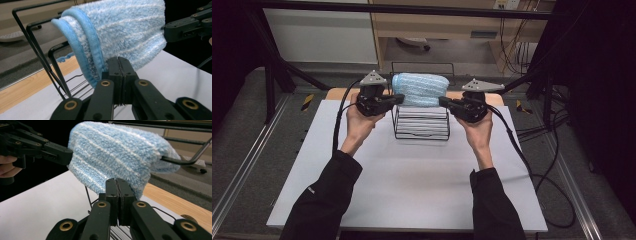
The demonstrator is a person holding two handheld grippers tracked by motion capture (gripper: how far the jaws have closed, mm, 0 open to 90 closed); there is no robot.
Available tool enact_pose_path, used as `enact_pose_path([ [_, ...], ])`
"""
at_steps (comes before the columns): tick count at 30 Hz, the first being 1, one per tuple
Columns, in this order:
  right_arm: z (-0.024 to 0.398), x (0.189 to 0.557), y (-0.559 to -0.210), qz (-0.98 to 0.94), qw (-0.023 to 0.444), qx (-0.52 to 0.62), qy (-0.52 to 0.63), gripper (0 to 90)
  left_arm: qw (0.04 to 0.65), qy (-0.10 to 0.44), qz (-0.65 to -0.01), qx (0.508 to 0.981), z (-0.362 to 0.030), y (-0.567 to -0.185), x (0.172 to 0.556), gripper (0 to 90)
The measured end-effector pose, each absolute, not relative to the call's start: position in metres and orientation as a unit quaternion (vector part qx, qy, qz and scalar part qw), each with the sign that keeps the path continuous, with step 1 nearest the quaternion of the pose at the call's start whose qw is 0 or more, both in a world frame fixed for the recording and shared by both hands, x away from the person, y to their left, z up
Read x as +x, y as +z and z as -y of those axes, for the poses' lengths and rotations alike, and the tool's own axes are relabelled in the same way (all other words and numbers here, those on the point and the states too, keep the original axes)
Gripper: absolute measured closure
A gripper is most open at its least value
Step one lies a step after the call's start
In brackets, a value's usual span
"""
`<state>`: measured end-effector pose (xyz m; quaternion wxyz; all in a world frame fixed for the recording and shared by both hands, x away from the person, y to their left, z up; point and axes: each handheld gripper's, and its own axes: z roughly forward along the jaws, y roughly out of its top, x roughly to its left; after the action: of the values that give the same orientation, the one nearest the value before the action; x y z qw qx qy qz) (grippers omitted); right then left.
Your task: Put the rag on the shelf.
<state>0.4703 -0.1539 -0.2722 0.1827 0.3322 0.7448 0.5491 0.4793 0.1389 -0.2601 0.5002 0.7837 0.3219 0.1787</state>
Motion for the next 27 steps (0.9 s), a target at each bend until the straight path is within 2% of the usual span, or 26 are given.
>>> enact_pose_path([
  [15, 0.151, 0.484, -0.289, -0.731, 0.211, 0.344, 0.55, 88.4, 0.496, 0.198, -0.34, 0.774, -0.134, -0.272, 0.494, 88.8],
  [27, 0.157, 0.468, -0.279, -0.723, 0.213, 0.325, 0.571, 78.9, 0.512, 0.19, -0.326, 0.771, -0.142, -0.26, 0.476, 82.8],
])
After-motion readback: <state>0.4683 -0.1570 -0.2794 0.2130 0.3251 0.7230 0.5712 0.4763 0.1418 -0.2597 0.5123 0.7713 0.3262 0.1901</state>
